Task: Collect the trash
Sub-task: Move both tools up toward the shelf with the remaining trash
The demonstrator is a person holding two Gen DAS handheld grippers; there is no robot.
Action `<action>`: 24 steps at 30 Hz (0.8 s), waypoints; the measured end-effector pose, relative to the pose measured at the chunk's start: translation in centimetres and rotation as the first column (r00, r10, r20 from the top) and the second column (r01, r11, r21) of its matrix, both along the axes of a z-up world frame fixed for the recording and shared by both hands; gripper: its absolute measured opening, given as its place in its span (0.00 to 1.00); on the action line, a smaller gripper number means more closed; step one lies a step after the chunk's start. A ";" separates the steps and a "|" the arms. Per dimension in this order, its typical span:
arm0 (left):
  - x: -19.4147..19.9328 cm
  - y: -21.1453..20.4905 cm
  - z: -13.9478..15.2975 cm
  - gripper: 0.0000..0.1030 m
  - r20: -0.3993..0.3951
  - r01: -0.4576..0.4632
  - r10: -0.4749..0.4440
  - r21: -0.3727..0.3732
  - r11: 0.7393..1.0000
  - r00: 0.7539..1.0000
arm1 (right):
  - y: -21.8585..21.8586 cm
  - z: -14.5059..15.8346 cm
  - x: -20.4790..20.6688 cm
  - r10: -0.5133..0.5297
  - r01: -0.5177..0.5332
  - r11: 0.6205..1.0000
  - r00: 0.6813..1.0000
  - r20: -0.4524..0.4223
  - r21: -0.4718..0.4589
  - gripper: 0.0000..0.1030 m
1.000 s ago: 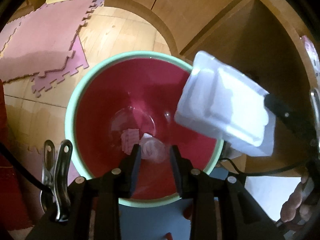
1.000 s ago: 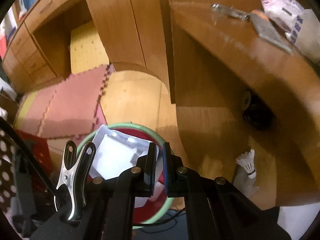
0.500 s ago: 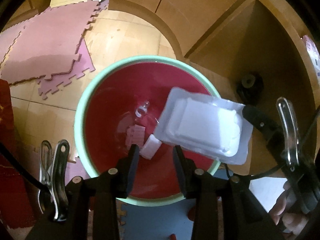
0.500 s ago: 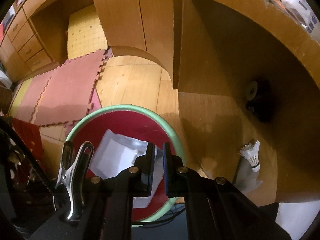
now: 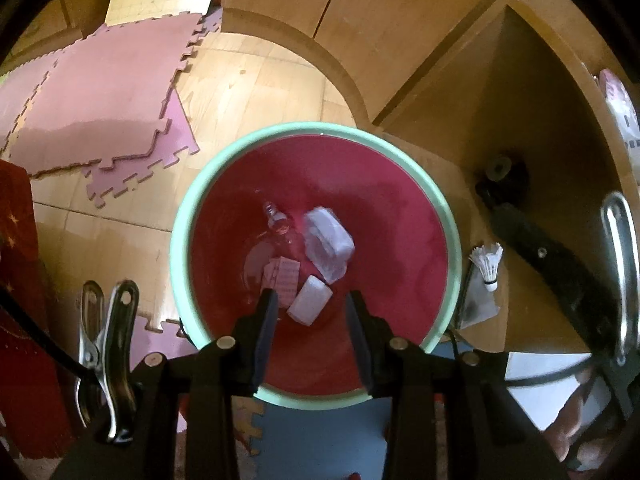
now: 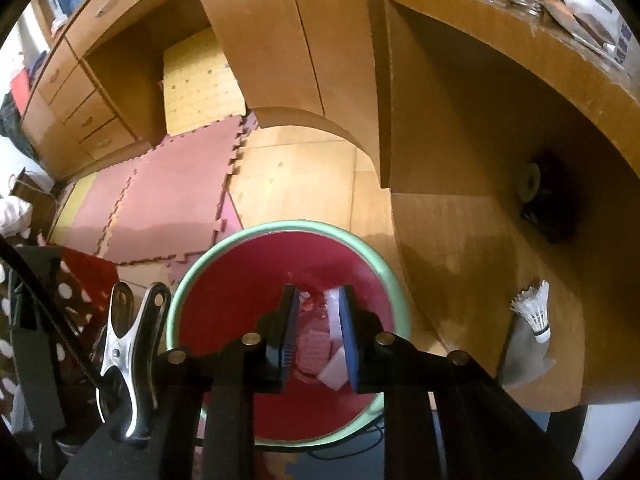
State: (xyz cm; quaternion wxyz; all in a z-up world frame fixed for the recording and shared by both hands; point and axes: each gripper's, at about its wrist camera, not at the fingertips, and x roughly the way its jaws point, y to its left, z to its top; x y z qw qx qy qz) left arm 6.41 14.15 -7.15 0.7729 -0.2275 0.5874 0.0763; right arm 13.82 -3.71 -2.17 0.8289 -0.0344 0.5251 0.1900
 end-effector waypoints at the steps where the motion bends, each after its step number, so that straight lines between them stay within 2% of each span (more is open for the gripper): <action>1: 0.0 -0.1 0.0 0.35 0.001 -0.001 0.001 -0.003 1.000 1.000 | 0.0 0.0 -0.2 0.000 0.000 1.000 1.000 0.001 0.004 0.21; 7: -0.1 -1.0 0.7 0.35 0.018 0.023 -0.023 -0.001 1.000 1.000 | 0.0 0.6 -1.3 0.005 -0.005 1.000 1.000 0.023 0.010 0.21; 11: -0.2 -1.5 1.0 0.35 0.028 0.038 -0.037 -0.004 0.999 0.999 | -0.9 0.8 -1.9 -0.017 0.018 0.996 1.000 -0.017 0.085 0.21; 16: -0.4 -2.7 1.8 0.35 0.048 0.068 -0.069 0.015 0.998 0.996 | -2.5 1.7 -3.1 -0.049 0.050 0.993 0.999 -0.011 0.110 0.21; 24: -1.2 -4.9 3.7 0.35 0.112 0.131 -0.135 0.042 0.991 0.985 | -4.9 4.6 -6.5 -0.046 0.038 0.995 0.996 0.080 0.097 0.26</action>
